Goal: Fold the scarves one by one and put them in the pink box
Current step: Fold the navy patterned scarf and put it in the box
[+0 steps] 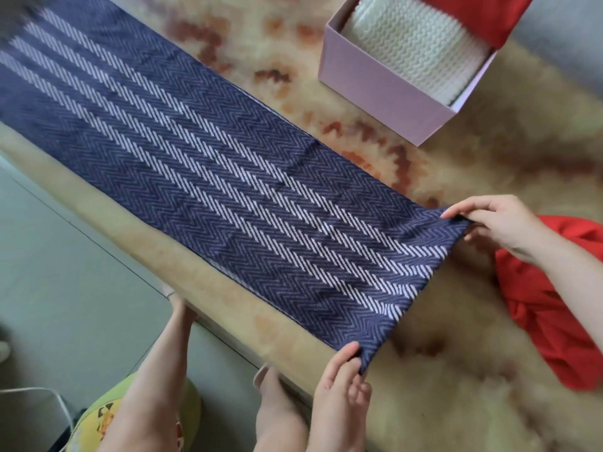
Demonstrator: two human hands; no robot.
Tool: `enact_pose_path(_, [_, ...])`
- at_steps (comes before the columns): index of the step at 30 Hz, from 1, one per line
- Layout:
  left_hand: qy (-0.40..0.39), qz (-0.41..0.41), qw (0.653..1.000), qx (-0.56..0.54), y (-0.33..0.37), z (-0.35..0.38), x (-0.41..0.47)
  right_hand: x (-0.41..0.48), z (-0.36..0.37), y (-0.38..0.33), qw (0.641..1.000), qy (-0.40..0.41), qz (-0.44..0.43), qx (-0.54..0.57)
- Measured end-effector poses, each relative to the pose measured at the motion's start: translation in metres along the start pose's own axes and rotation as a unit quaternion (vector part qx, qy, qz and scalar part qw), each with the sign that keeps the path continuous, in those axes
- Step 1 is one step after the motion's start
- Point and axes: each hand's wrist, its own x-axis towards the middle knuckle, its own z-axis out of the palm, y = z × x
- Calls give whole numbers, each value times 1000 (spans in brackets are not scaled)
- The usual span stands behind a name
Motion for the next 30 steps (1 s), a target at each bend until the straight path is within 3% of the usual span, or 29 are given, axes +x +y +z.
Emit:
enact_pose_path(3, [-11,79,996,32,29,-6,1,4,9,-26,998,-37,-1,-46])
enact_pose_path(7, [-14,130,991,34,71,-12,5,18,29,-62,974,-98,-63,-196])
enact_pose_path(10, [20,194,972,129,95,-16,14,32,52,-87,956,-57,-111,-266])
enact_pose_path(18, [96,274,940,181,181,-23,23,88,110,-157,955,10,-160,-248])
enact_pose_path(24, [98,317,929,161,269,-23,17,127,180,-232,978,-33,-160,-133])
enact_pose_path(30, [135,342,924,106,366,-27,24,181,249,-307,974,-62,-170,-133])
